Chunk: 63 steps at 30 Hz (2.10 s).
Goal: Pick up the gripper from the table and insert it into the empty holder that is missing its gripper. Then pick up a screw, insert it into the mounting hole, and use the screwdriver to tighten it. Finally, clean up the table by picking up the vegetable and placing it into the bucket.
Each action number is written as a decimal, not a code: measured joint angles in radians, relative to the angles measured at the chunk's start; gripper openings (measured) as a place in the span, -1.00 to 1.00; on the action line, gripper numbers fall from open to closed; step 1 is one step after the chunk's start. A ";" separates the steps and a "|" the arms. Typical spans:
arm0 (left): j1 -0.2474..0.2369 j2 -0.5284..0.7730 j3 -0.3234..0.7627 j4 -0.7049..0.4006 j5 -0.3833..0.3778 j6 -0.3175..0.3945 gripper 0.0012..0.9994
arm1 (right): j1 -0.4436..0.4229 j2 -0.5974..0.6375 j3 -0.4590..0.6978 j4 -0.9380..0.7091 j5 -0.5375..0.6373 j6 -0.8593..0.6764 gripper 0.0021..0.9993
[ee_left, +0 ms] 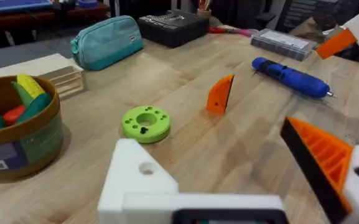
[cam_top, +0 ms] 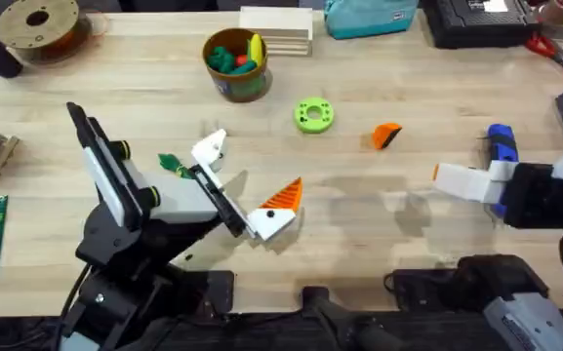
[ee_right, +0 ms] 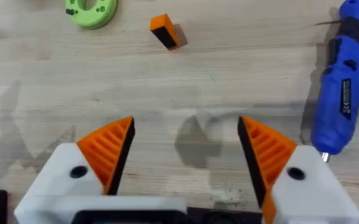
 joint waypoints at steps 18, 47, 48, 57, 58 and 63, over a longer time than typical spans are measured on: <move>0.000 0.000 0.000 0.000 0.000 0.000 0.97 | 0.000 0.000 0.000 0.000 0.000 0.000 0.98; 0.000 0.000 0.000 0.000 0.000 0.000 0.97 | 0.104 0.431 0.146 0.227 -0.009 -0.041 0.98; 0.000 0.000 0.000 0.000 0.000 0.000 0.97 | 0.120 0.479 0.158 0.233 -0.004 -0.048 0.98; 0.000 0.000 0.000 0.000 0.000 0.000 0.98 | 0.147 0.792 0.169 0.252 0.009 -0.085 0.98; 0.000 0.000 0.000 0.000 0.000 0.000 0.97 | 0.147 0.824 0.169 0.265 0.010 -0.089 0.98; 0.000 0.000 0.000 0.000 0.000 0.000 0.97 | 0.147 0.946 0.169 0.335 0.010 -0.101 0.98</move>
